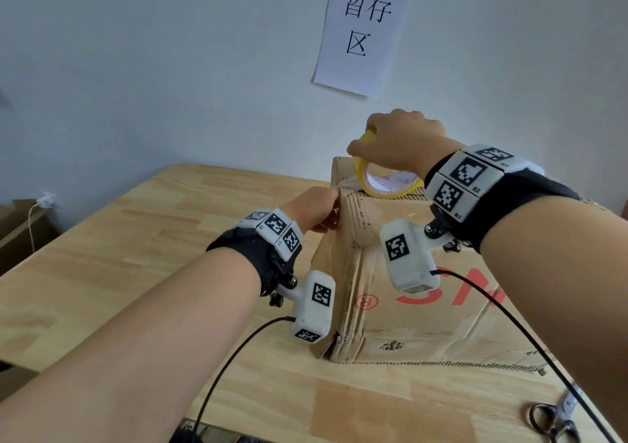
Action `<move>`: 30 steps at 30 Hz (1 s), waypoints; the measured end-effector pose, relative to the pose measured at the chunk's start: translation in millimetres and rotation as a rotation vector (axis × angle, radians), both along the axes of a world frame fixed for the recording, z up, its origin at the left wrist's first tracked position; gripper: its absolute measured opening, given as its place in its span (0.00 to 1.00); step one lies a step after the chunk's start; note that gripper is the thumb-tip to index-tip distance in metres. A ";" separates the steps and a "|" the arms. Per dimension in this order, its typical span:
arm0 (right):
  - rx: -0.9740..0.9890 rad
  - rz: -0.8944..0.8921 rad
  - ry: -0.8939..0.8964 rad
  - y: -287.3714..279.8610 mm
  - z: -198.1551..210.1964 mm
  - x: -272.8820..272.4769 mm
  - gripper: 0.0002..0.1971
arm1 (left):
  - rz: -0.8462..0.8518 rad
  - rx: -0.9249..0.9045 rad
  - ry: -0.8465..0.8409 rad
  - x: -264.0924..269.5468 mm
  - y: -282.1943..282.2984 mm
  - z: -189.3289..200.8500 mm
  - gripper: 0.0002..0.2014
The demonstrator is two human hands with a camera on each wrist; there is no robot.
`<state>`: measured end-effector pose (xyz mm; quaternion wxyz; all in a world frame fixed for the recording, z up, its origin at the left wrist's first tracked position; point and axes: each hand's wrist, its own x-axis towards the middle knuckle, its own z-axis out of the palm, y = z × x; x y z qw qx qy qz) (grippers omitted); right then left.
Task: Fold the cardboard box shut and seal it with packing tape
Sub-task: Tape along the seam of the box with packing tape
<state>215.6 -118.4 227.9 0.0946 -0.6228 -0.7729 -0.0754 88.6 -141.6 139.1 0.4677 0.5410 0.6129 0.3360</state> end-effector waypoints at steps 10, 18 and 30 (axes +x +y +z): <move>-0.016 -0.007 0.050 -6.1 0.1 1.5 0.25 | -0.108 -0.011 0.183 1.1 -11.6 14.5 0.18; -0.010 0.009 0.081 -11.1 -2.2 5.2 0.24 | -0.227 -0.051 0.446 -1.1 -22.6 18.5 0.18; -0.072 0.024 0.152 -11.4 -0.8 9.0 0.21 | -0.293 0.061 0.512 2.4 -18.0 26.0 0.07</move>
